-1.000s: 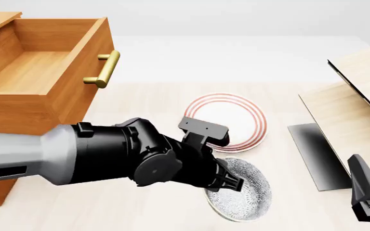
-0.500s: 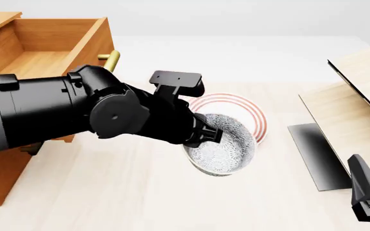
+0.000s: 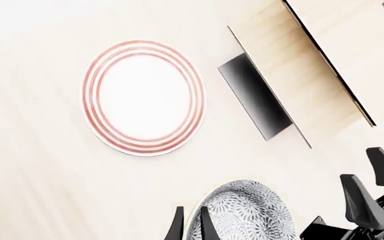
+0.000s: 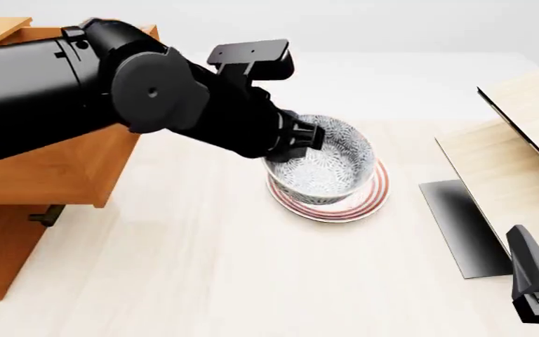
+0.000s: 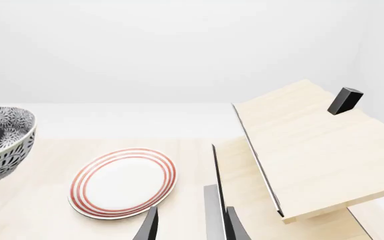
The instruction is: Open the top drawer of the cabinet and put the bowl in it.
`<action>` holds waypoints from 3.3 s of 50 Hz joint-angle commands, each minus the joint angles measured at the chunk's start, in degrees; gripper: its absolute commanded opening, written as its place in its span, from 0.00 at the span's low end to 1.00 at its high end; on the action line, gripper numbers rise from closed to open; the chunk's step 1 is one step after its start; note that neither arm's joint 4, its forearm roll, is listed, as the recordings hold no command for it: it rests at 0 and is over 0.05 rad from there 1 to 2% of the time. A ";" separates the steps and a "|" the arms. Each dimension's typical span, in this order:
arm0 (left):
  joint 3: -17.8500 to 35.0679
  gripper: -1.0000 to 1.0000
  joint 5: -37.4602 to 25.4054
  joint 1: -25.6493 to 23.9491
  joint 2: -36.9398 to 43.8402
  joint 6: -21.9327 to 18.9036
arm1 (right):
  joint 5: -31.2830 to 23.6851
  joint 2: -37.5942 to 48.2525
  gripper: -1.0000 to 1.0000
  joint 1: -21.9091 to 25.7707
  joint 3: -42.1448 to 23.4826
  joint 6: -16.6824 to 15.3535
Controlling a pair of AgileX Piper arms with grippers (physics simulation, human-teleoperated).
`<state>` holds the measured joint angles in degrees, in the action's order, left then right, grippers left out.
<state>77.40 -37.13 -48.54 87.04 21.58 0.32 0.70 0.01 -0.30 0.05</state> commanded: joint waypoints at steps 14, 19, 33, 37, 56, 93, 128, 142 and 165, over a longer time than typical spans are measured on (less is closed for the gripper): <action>18.73 0.00 -10.04 3.03 5.92 -2.59 | -0.07 -0.14 1.00 0.00 0.05 -0.04; 22.07 0.00 -12.24 4.03 6.67 -2.90 | -0.07 -0.14 1.00 0.00 0.06 -0.02; 31.53 0.00 -18.61 7.91 8.02 -4.47 | -0.07 -0.14 1.00 -0.01 0.06 -0.01; 34.07 0.00 -19.93 8.54 8.86 -4.45 | -0.07 -0.15 1.00 0.00 0.05 -0.03; 40.49 0.00 -24.75 14.41 8.73 -5.71 | -0.07 -0.14 1.00 0.00 0.06 -0.02; 34.37 0.00 -24.19 24.46 0.92 -3.43 | -0.07 -0.14 1.00 0.00 0.06 -0.01; 21.13 0.00 -19.38 35.56 -10.47 2.51 | -0.07 -0.15 1.00 -0.01 0.06 -0.01; 17.55 0.00 -18.54 38.92 -14.46 4.11 | -0.07 -0.15 1.00 -0.01 0.06 -0.02; 9.44 0.00 -15.76 45.60 -17.85 4.90 | -0.07 -0.14 1.00 0.02 0.06 -0.02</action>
<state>90.11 -54.30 -5.71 70.65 26.51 0.32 0.70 0.01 -0.30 0.05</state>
